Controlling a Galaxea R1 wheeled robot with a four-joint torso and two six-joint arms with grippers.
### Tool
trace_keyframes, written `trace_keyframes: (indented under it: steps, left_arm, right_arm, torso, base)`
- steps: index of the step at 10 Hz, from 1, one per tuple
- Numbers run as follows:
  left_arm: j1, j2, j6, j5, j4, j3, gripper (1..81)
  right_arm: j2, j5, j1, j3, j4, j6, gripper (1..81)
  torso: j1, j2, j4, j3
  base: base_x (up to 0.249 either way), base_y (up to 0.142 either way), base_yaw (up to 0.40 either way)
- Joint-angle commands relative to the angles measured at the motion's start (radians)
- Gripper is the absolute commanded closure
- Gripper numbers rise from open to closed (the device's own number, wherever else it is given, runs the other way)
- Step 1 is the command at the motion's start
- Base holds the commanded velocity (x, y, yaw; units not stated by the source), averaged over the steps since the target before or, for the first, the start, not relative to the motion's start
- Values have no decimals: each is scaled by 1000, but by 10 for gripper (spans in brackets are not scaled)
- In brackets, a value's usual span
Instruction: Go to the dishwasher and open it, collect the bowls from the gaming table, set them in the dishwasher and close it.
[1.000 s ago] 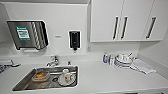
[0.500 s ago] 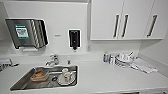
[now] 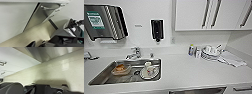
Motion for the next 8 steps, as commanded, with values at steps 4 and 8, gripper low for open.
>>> trace_keyframes:
  steps: [4,8]
  left_arm:
    - [-79,-52,3,23,4,23,10]
    - [-79,-53,9,8,4,14,10]
  right_arm:
    - [-57,-34,70,25,14,1,10]
    - [-75,-26,96,59,17,24,10]
  torso:
    - [126,-197,0,-14]
    - [106,-174,0,-15]
  base:
    - [0,0,0]
    - [0,0,0]
